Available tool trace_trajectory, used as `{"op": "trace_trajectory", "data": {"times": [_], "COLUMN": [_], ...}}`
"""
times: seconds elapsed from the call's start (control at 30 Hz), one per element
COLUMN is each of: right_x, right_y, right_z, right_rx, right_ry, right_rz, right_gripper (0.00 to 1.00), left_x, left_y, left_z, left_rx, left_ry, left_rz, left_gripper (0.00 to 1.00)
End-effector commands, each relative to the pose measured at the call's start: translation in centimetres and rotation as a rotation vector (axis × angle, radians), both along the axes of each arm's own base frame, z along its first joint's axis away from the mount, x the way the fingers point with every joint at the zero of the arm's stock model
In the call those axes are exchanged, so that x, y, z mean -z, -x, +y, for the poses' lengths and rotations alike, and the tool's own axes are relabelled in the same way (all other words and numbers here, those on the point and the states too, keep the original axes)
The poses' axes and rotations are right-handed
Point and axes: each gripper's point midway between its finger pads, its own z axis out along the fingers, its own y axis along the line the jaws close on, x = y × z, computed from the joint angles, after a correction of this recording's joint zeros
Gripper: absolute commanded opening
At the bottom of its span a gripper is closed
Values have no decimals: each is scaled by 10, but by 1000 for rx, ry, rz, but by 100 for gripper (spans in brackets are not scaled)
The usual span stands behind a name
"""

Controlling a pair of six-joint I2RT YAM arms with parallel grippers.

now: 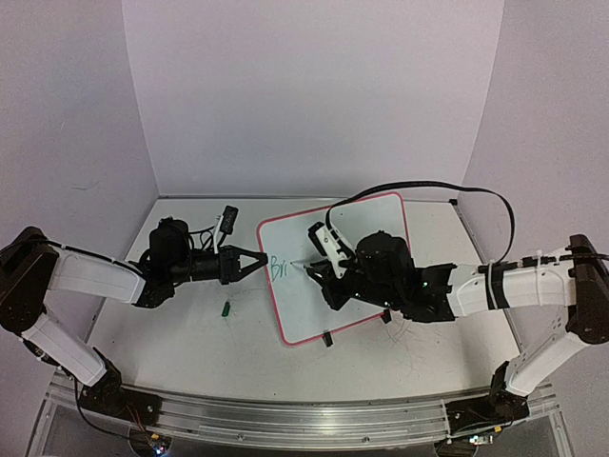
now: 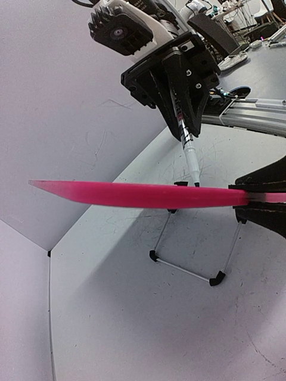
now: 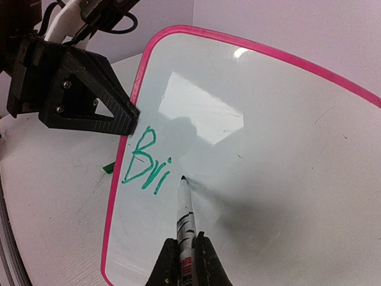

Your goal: Write a sentence on the whiteboard

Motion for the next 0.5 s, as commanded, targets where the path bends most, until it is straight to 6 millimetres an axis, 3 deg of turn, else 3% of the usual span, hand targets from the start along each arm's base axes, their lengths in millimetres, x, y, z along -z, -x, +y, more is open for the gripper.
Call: {"op": "trace_trajectory", "data": {"times": [0.0, 0.47], "right_x": [-18, -15], "right_y": [-10, -6], "right_z": [6, 11], "right_rx": [36, 5], "right_ry": [-41, -34], "right_rz": [-22, -4], "right_gripper": [0, 0], "left_x": [-27, -25], "left_y": [-1, -1], "left_z": [-3, -2], "left_rx": [10, 6], "left_ry": [33, 29], "left_rz": [-75, -73], "left_gripper": [0, 0]}}
